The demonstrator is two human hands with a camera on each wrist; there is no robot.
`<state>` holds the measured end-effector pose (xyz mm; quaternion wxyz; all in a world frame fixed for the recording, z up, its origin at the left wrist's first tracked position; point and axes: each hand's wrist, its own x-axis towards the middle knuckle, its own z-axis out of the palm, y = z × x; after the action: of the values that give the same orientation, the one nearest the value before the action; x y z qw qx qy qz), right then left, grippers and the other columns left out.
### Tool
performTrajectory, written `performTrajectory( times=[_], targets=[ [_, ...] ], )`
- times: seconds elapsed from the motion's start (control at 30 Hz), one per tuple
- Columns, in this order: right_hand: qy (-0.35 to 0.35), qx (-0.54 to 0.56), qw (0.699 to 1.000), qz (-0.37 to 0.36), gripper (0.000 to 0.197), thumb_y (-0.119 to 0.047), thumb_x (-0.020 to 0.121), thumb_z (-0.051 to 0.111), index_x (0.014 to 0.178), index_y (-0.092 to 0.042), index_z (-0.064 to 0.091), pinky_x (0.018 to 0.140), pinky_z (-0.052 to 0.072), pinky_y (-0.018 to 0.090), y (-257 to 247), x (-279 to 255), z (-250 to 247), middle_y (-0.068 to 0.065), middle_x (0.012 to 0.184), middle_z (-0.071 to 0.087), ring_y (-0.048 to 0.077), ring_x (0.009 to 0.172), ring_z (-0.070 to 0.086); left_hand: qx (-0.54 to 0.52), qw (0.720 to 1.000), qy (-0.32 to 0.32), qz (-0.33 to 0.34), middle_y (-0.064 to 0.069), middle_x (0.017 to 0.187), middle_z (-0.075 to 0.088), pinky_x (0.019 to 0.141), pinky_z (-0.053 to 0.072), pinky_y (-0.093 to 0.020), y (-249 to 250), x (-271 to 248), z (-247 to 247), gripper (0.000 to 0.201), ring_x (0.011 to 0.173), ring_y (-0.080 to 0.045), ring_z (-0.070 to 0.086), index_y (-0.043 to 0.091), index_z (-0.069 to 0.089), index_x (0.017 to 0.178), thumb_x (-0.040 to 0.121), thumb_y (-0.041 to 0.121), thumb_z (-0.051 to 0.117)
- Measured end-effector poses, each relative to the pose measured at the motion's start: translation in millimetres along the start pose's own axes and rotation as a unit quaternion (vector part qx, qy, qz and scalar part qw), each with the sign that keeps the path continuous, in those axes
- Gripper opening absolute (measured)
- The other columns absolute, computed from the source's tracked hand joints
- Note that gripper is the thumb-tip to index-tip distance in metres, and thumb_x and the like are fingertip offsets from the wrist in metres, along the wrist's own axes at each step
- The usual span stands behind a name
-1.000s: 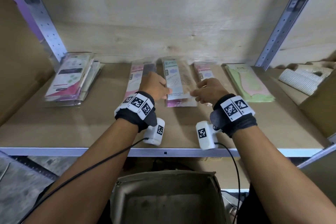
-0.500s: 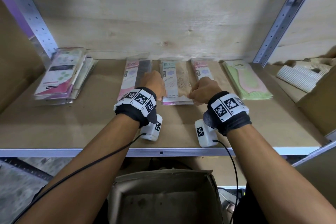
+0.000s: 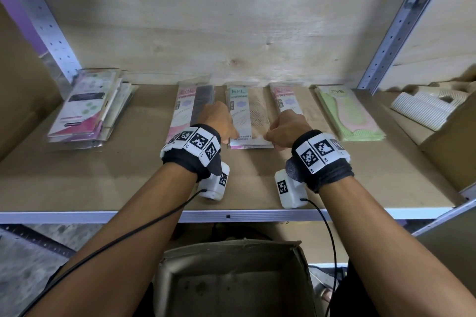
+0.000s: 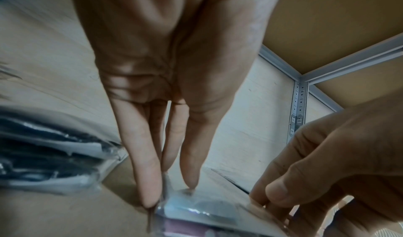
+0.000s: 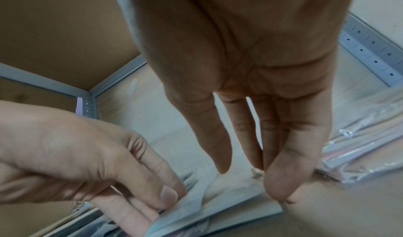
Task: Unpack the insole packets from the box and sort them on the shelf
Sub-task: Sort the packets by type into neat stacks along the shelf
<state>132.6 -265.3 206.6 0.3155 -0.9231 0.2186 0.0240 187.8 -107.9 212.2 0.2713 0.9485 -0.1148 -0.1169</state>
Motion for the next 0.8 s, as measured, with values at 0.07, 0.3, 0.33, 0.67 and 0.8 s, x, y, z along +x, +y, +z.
performTrajectory(
  times=[0.07, 0.3, 0.33, 0.67, 0.8],
  targets=[
    [0.003, -0.006, 1.0, -0.003, 0.025, -0.014, 0.085, 0.07, 0.108, -0.004, 0.065, 0.088, 0.058, 0.037, 0, -1, -1, 0.013, 0.108, 0.066, 0.028, 0.097, 0.068, -0.016, 1.0, -0.006, -0.005, -0.016, 0.12, 0.071, 0.092, 0.058, -0.037, 0, 0, 0, 0.049, 0.103, -0.029, 0.071, -0.004, 0.065, 0.123, 0.081, 0.015, 0.082],
    [0.017, -0.018, 1.0, -0.016, 0.028, -0.011, 0.087, 0.066, 0.113, -0.003, 0.061, 0.086, 0.059, 0.037, -4, -4, -7, 0.013, 0.111, 0.062, 0.029, 0.092, 0.069, -0.054, 0.998, 0.002, -0.01, -0.017, 0.119, 0.07, 0.092, 0.058, -0.039, 0, -3, -6, 0.044, 0.102, -0.03, 0.071, -0.003, 0.065, 0.12, 0.083, 0.016, 0.08],
    [0.023, -0.017, 0.999, -0.017, 0.029, -0.011, 0.087, 0.066, 0.114, -0.004, 0.06, 0.086, 0.058, 0.037, -4, -5, -9, 0.012, 0.111, 0.062, 0.029, 0.092, 0.069, -0.057, 0.998, 0.006, -0.009, -0.017, 0.117, 0.071, 0.091, 0.059, -0.039, -1, -4, -8, 0.043, 0.101, -0.03, 0.072, -0.003, 0.066, 0.119, 0.083, 0.016, 0.08],
    [-0.019, 0.132, 0.988, -0.084, 0.012, -0.016, 0.09, 0.065, 0.099, -0.01, 0.071, 0.056, 0.053, 0.023, -13, -21, -8, 0.008, 0.086, 0.076, 0.016, 0.067, 0.07, -0.216, 0.971, 0.097, 0.034, -0.012, 0.093, 0.076, 0.081, 0.062, -0.037, -48, -18, -52, 0.019, 0.078, -0.023, 0.075, 0.005, 0.076, 0.104, 0.088, 0.015, 0.074],
    [-0.064, 0.183, 0.974, -0.117, 0.009, -0.009, 0.092, 0.064, 0.098, -0.004, 0.069, 0.05, 0.048, 0.022, -45, -22, 6, 0.013, 0.084, 0.072, 0.02, 0.063, 0.065, -0.275, 0.945, 0.178, 0.013, -0.007, 0.086, 0.077, 0.056, 0.056, -0.02, -92, -24, -91, 0.013, 0.06, -0.01, 0.071, 0.007, 0.076, 0.1, 0.088, 0.01, 0.072]
  ],
)
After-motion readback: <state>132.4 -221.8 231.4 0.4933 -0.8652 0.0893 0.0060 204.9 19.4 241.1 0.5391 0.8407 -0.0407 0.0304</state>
